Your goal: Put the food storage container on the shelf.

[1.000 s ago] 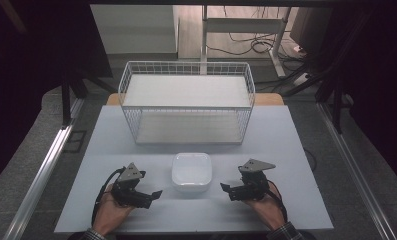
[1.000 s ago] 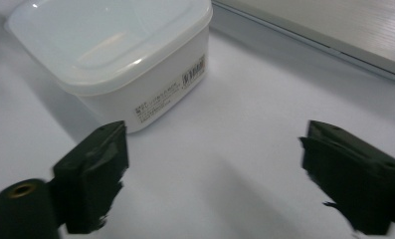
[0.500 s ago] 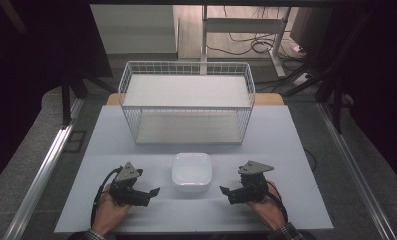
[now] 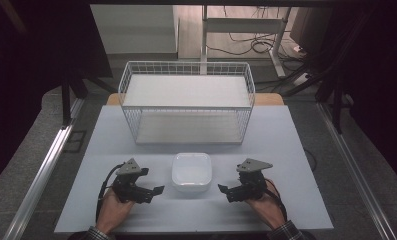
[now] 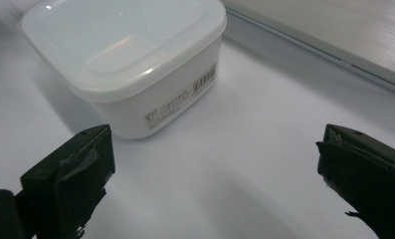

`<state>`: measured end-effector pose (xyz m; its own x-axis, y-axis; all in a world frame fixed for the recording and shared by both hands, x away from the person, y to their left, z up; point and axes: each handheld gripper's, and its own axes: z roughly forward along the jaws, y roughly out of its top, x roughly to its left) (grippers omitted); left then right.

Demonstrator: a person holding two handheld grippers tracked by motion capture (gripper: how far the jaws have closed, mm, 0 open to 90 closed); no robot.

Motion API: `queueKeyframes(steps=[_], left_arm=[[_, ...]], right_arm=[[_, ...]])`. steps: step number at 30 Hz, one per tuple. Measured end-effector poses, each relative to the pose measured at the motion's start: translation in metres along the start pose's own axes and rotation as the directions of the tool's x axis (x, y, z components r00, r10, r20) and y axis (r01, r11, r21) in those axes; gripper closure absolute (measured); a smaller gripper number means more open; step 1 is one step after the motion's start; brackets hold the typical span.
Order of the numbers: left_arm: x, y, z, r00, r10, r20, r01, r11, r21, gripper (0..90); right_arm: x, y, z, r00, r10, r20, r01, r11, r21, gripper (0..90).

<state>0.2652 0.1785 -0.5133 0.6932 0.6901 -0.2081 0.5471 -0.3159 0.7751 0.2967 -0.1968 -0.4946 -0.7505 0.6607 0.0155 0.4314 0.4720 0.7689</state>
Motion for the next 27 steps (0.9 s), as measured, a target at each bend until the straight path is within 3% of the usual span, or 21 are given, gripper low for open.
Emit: queueKeyframes(steps=[8,10,17,22,24,25,26,27], left_arm=[[-0.006,0.020,0.010,0.9994,0.033,-0.011,-0.033,0.9993,0.016,5.2],[-0.004,0.027,0.014,0.9995,0.022,0.021,-0.022,0.9997,0.010,5.5],[-0.004,0.044,0.030,0.9991,0.036,0.022,-0.036,0.9987,0.036,6.7],[0.001,0.053,0.046,0.9992,0.012,0.037,-0.014,0.9984,0.056,7.6],[0.005,0.053,0.051,0.9965,-0.036,0.075,0.032,0.9976,0.061,10.1],[0.005,0.053,0.051,0.9965,-0.036,0.075,0.032,0.9976,0.061,12.2],[0.008,0.052,0.051,0.9900,-0.065,0.126,0.056,0.9960,0.070,16.4],[0.008,0.052,0.051,0.9900,-0.065,0.126,0.056,0.9960,0.070,20.6]], right_arm=[[0.002,0.014,0.004,0.9996,0.018,-0.023,-0.019,1.000,-0.011,0.0],[0.004,0.022,0.008,0.9994,0.032,-0.015,-0.032,0.999,-0.002,0.0],[0.007,0.038,0.023,0.9976,0.036,-0.059,-0.033,0.999,0.039,0.0],[0.008,0.048,0.035,0.9942,0.054,-0.094,-0.049,0.998,0.047,0.2],[0.008,0.052,0.046,0.9898,0.071,-0.123,-0.063,0.995,0.073,3.3],[0.008,0.052,0.046,0.9898,0.071,-0.123,-0.063,0.995,0.073,3.3],[0.008,0.052,0.053,0.9850,0.079,-0.153,-0.065,0.993,0.098,5.9],[0.006,0.052,0.055,0.9783,0.101,-0.181,-0.083,0.991,0.105,9.1]])
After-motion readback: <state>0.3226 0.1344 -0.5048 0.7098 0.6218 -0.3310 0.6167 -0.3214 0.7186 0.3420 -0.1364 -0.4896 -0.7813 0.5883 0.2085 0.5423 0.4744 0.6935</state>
